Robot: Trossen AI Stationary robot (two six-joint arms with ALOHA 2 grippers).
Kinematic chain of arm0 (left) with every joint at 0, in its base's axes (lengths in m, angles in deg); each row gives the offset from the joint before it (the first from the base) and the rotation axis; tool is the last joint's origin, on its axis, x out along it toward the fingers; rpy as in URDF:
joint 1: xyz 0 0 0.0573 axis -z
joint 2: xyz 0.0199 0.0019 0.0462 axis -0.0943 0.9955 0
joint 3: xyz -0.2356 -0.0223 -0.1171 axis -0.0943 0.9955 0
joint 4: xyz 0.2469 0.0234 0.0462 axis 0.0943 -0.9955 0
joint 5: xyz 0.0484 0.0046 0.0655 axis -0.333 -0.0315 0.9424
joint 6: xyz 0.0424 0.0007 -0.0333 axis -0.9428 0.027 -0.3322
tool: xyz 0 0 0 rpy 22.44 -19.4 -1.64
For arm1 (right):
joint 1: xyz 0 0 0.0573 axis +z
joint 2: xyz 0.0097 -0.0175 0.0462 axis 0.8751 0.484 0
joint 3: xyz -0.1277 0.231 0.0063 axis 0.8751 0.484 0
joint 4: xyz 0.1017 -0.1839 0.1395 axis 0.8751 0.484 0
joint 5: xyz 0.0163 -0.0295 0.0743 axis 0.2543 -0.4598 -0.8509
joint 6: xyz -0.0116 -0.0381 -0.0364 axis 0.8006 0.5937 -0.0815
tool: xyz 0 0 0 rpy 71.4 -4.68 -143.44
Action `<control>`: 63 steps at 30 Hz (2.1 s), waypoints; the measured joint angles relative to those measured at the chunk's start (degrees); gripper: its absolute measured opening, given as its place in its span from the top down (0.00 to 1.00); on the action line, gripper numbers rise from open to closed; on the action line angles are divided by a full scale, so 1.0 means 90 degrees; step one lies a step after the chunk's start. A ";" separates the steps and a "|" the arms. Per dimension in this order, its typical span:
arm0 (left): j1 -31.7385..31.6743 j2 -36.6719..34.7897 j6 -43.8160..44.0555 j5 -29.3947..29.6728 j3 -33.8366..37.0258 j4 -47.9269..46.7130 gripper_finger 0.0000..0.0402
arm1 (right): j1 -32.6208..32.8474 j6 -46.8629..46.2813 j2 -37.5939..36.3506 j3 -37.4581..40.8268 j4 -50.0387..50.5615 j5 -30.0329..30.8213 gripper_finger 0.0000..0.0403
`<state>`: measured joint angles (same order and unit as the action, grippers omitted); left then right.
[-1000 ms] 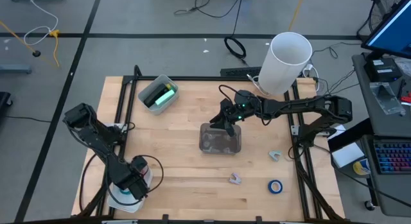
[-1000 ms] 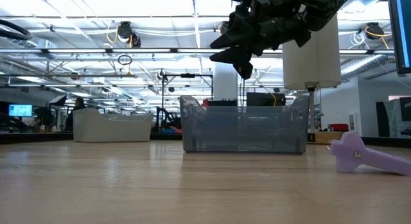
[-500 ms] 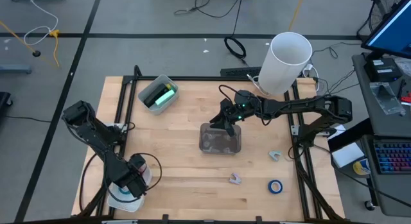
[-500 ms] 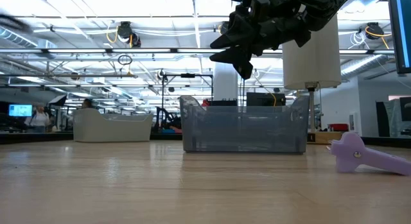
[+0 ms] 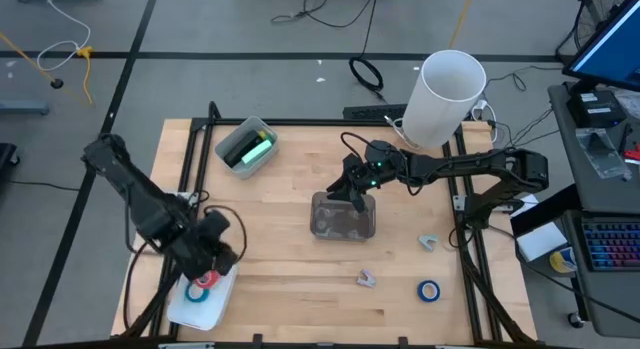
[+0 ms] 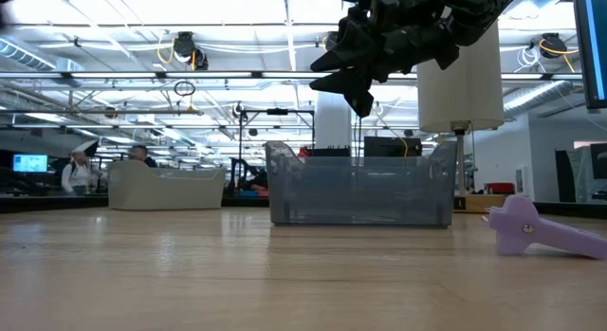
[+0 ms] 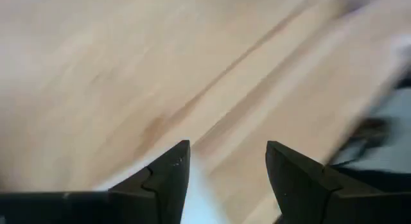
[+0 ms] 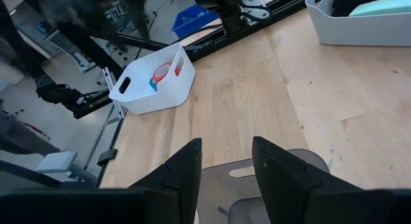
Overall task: Pick and place Stapler, Stapler remover, tape
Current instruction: Put the blue tape into the white bin
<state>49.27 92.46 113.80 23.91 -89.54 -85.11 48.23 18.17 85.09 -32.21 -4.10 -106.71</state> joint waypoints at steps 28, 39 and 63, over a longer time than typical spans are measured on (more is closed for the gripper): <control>-0.3379 -0.0600 -0.6678 -0.0328 0.0353 0.3088 0.50 | 0.0481 -0.2009 -0.0986 0.0002 0.3313 -0.4166 0.68; -0.3986 -0.2206 -0.7281 -0.0253 0.1960 0.4548 0.50 | 0.1322 -0.2362 -0.3250 0.0002 0.5138 -0.0468 0.68; -0.4097 -0.5060 -0.7238 0.0407 0.3779 0.4896 0.50 | 0.4252 -0.4141 -0.3977 0.0002 0.7356 0.2258 0.68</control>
<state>12.40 46.92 48.65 27.58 -55.53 -41.05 86.50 -19.10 49.29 -32.19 62.10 -86.39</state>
